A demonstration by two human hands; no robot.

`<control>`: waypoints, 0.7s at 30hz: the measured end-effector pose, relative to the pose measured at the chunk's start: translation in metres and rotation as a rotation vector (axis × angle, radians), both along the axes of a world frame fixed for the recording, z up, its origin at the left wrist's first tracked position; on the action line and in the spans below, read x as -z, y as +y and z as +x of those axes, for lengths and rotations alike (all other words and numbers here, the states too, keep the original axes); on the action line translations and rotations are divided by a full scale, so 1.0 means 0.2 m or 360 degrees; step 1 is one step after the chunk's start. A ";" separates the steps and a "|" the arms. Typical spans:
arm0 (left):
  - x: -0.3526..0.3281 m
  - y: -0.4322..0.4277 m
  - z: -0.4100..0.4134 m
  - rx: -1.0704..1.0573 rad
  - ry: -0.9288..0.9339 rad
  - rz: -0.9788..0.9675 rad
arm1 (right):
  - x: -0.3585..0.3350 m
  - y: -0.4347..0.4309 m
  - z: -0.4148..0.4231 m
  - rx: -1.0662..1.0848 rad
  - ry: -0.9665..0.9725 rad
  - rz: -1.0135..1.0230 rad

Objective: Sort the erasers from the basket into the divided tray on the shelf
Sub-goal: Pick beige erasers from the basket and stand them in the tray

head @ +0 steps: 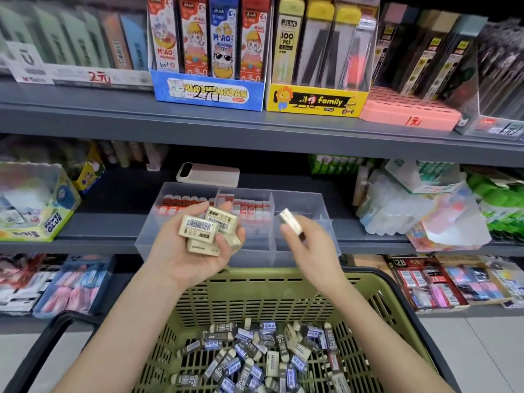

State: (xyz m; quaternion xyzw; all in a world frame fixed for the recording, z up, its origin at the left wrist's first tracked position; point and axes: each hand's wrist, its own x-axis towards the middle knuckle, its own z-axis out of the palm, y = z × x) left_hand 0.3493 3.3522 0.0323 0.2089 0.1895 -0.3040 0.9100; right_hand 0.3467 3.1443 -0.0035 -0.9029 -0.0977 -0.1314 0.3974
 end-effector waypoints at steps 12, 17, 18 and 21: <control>0.01 -0.06 0.11 0.0017 -0.0012 0.0035 | -0.15 -0.17 0.48 0.0013 0.0346 -0.0896; 0.02 -0.09 0.13 0.0035 0.0009 0.0062 | -0.10 -0.14 0.53 -0.0358 0.0661 -0.0685; 0.02 -0.10 0.13 0.0032 0.0014 0.0076 | -0.09 -0.14 0.53 -0.0381 0.0723 -0.0593; 0.03 -0.11 0.14 0.0028 0.0027 0.0099 | -0.08 -0.16 0.52 -0.0376 0.0908 -0.0393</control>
